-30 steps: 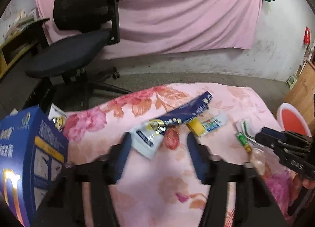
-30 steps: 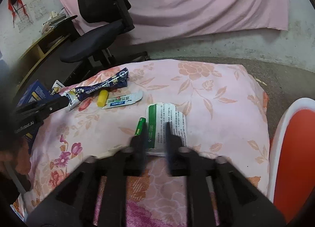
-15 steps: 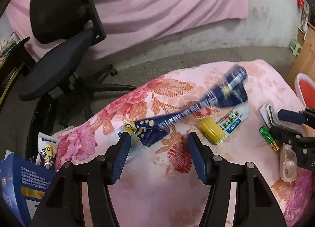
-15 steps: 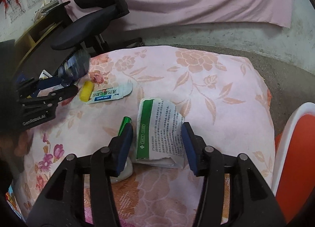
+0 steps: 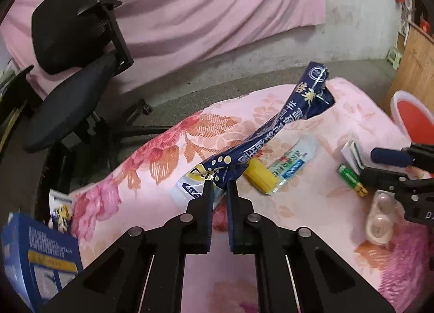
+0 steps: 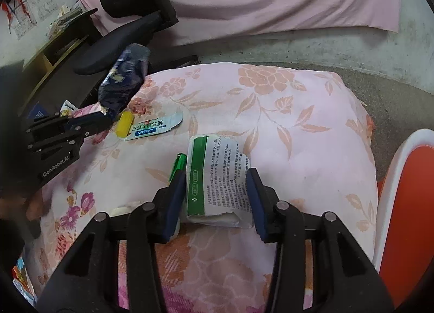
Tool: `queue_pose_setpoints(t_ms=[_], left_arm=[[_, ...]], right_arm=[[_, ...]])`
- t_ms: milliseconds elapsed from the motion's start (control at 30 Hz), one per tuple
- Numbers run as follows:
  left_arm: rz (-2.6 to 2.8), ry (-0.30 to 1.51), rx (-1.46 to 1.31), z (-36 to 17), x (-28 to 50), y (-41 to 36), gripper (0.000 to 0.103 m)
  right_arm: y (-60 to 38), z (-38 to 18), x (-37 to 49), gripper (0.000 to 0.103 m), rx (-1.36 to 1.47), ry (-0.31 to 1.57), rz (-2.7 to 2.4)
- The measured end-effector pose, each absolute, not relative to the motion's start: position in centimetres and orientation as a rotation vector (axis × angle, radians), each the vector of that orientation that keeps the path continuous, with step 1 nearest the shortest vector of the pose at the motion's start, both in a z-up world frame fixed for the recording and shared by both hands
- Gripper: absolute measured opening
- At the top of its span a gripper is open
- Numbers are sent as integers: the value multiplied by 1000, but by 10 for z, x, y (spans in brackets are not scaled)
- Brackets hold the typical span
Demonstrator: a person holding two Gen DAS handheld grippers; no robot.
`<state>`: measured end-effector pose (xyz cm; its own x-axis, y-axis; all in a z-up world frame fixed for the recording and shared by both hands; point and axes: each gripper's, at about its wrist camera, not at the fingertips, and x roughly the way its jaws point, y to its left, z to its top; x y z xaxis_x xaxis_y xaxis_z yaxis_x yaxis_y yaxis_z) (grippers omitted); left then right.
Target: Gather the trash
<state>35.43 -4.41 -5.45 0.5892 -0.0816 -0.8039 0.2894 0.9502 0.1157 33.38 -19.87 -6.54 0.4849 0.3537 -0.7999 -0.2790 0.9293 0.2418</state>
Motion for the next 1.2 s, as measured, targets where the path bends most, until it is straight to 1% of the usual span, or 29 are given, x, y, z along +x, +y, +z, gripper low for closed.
queue_pose_setpoints(t_ms=[100, 233, 367, 433, 500, 533, 733, 933, 1000, 1067, 1100, 1200], left_arm=[[-239, 898, 182, -47, 338, -45, 6], [-247, 892, 124, -37, 320, -49, 6], [-277, 924, 71, -28, 306, -53, 5], [-291, 943, 55, -25, 301, -55, 5], [-298, 966, 34, -24, 297, -57, 3], [-304, 983, 18, -24, 296, -57, 0], [-319, 1024, -37, -30, 292, -57, 0], [-333, 974, -42, -19, 288, -58, 0], [-317, 964, -22, -19, 291, -56, 10], [-304, 955, -11, -19, 299, -52, 38], [-308, 946, -13, -19, 302, -52, 41], [-343, 941, -7, -22, 311, -51, 41]], right_arm=[[-202, -61, 327, 60, 100, 969, 387], [-203, -60, 321, 60, 102, 965, 380], [-207, -58, 315, 59, 107, 957, 366], [-209, -57, 311, 62, 100, 959, 360], [-213, -58, 310, 72, 96, 968, 350], [-215, -59, 310, 72, 100, 973, 347], [-222, -61, 310, 74, 84, 994, 343], [-221, -62, 310, 75, 75, 1000, 355], [-222, -62, 309, 72, 75, 999, 355], [-223, -61, 310, 71, 74, 998, 349], [-223, -62, 310, 71, 76, 998, 349], [-223, -62, 311, 71, 77, 999, 347]])
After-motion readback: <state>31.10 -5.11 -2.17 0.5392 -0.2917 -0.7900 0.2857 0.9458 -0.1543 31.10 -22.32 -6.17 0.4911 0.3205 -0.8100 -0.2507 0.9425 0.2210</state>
